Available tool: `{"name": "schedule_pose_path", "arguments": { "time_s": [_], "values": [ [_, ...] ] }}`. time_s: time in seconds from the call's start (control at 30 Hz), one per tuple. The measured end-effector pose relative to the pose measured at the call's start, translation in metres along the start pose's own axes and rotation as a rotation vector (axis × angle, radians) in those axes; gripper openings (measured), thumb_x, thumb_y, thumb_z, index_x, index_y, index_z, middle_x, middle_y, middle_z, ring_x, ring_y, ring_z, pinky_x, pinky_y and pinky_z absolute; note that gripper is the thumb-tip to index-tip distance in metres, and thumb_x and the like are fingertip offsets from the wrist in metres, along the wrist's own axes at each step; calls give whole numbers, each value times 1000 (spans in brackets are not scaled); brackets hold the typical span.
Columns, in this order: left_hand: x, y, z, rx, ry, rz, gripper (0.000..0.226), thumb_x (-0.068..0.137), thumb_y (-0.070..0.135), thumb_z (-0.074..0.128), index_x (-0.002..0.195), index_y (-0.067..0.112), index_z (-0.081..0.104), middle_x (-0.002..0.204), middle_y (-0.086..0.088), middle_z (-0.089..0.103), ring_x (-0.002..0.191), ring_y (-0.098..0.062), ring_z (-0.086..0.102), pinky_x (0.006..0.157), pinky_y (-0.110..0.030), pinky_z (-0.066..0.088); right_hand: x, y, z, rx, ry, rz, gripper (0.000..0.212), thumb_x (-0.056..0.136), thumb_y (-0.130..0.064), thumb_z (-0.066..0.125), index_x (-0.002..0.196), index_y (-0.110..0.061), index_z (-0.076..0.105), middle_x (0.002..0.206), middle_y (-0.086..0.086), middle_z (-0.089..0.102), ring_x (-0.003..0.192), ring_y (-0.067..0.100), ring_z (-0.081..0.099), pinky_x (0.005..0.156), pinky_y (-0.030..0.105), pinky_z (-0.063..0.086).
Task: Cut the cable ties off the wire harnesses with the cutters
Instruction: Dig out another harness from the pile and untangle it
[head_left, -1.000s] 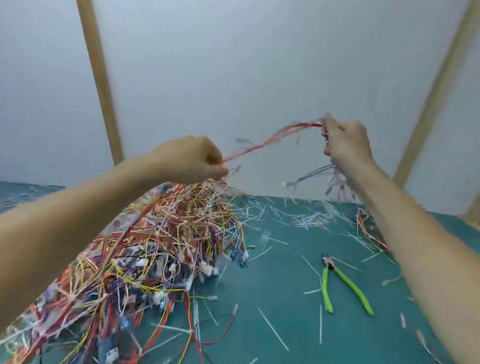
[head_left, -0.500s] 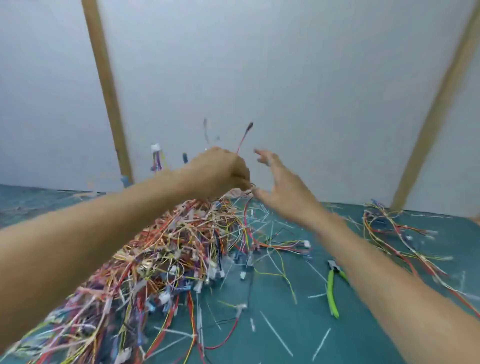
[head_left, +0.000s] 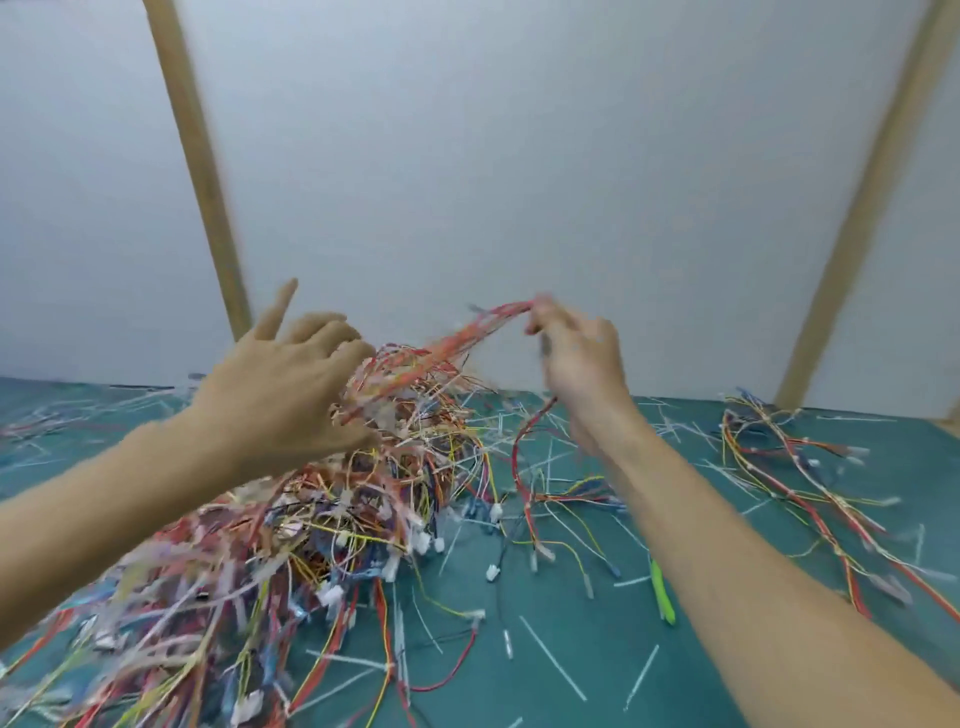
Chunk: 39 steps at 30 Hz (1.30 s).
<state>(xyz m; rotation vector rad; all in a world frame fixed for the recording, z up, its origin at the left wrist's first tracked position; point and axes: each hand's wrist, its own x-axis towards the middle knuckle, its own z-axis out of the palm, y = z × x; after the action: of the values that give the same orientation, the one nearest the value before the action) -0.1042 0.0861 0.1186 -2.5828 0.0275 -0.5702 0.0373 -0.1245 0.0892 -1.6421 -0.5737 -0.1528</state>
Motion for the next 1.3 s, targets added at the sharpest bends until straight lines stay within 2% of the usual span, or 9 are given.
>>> {"name": "schedule_pose_path", "arguments": {
  "time_s": [0.13,0.23,0.37,0.5,0.6,0.73,0.87,1.0,1.3],
  "values": [
    [-16,13,5,32,233,11,91,80,55,73,149,6,42,154,-19,41,147,-37,32,122,-61,7,-16,3,13,-157,-259,-90,47,106,-36,53,61,-27,64,51,-9,42,46,8,34,49,28,28],
    [-24,11,5,34,212,-95,111,65,55,84,152,6,37,153,-21,42,144,-42,35,117,-68,17,-9,6,3,14,209,52,47,106,-34,51,61,-21,60,51,-11,41,46,7,35,53,30,28],
    [-26,-6,0,-99,239,-202,118,57,48,92,155,21,31,152,-13,42,134,-39,44,109,-64,34,-27,8,-13,-399,-553,64,45,102,-44,56,63,-26,67,47,-10,40,43,6,33,45,23,29],
    [-19,-36,0,-270,285,-400,68,80,62,70,139,38,46,125,-5,64,108,-36,63,82,-53,54,6,21,-46,-407,152,39,42,100,-34,58,61,-22,67,43,-4,41,44,11,39,50,31,30],
    [-10,-58,13,-250,167,-506,28,94,51,58,110,31,70,91,-4,76,83,-34,72,70,-45,58,7,25,-43,-279,-63,101,40,99,-31,61,61,-22,68,50,-3,38,47,11,32,49,29,25],
    [10,-88,26,-161,-192,-596,30,100,36,49,100,17,72,91,-17,73,86,-37,70,79,-44,58,23,22,-45,-294,247,81,39,99,-32,62,62,-22,67,42,-9,46,44,7,39,47,25,30],
    [44,-103,30,-52,-217,-503,35,103,41,46,98,14,68,100,-16,70,91,-36,68,77,-37,54,5,17,-4,-422,-347,77,40,103,-36,58,67,-22,69,53,-7,51,48,12,42,46,23,34],
    [55,-111,48,52,-319,-486,20,99,27,54,106,12,66,98,-14,69,85,-33,65,71,-32,49,22,0,-6,92,270,149,38,104,-29,56,68,-19,62,52,-3,35,50,15,30,52,31,25],
    [62,-92,32,-199,-473,-433,46,92,24,67,135,15,54,127,-12,65,112,-30,62,92,-33,51,15,6,-10,-92,-11,119,44,104,-47,52,73,-19,63,52,-4,35,45,12,32,50,29,27]
  ]
}}
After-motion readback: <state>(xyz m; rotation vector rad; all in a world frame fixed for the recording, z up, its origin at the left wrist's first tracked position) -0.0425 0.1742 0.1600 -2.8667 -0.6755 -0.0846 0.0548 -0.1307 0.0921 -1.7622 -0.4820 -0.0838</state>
